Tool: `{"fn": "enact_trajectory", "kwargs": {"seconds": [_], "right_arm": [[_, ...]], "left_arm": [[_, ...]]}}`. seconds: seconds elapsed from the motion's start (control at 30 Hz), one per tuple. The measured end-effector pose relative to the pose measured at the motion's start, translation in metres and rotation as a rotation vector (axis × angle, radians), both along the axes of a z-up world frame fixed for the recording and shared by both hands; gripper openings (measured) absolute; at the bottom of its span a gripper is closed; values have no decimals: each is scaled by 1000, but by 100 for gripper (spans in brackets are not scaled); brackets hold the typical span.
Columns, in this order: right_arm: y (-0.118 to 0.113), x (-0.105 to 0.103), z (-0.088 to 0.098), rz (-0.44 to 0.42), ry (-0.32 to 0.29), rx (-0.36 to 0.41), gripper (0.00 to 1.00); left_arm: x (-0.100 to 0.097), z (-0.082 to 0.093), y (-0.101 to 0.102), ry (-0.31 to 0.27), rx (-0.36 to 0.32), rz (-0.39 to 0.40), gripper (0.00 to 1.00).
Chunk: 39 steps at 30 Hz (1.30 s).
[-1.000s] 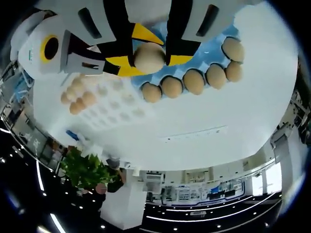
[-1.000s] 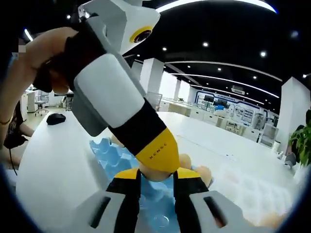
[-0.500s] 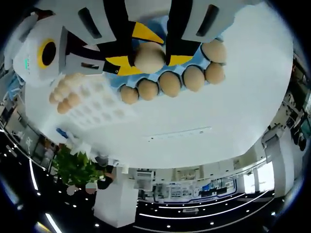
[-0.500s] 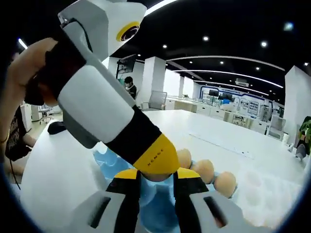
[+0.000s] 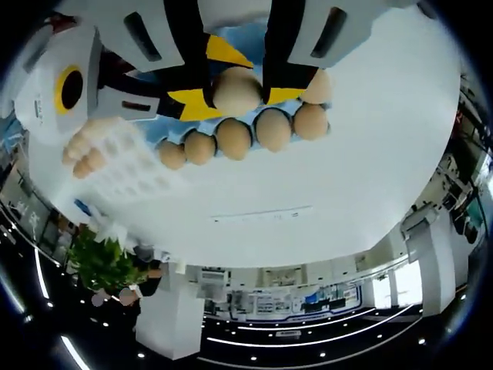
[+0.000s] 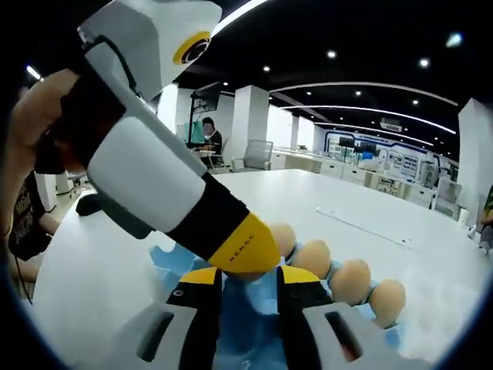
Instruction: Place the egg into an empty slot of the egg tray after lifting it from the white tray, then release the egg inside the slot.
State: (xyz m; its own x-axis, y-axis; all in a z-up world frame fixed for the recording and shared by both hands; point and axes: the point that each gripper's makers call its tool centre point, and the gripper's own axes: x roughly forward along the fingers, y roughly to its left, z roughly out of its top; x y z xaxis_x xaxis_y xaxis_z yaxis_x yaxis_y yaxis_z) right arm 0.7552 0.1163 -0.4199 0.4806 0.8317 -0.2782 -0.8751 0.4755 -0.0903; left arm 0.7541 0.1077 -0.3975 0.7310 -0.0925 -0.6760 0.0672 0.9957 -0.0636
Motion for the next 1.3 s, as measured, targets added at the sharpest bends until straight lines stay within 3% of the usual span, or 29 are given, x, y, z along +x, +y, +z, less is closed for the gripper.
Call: {"fn": "enact_trajectory", "kwargs": {"seconds": [0.47, 0.73, 0.83, 0.87, 1.07, 1.3], "right_arm": [[6, -1, -3, 16, 14, 1, 33], [-11, -3, 4, 28, -10, -19, 36], [-14, -2, 0, 22, -6, -34, 36], [-16, -2, -1, 19, -5, -36, 36], [-20, -4, -1, 17, 2, -38, 37], [-43, -3, 7, -5, 12, -32, 38]], "left_arm": [[7, -22, 16, 48, 52, 26, 26], [11, -27, 20, 26, 51, 32, 26], [13, -32, 22, 20, 50, 43, 26], [17, -29, 22, -8, 54, 40, 26], [17, -29, 23, -12, 62, 40, 26], [16, -28, 22, -84, 88, 27, 27]]}}
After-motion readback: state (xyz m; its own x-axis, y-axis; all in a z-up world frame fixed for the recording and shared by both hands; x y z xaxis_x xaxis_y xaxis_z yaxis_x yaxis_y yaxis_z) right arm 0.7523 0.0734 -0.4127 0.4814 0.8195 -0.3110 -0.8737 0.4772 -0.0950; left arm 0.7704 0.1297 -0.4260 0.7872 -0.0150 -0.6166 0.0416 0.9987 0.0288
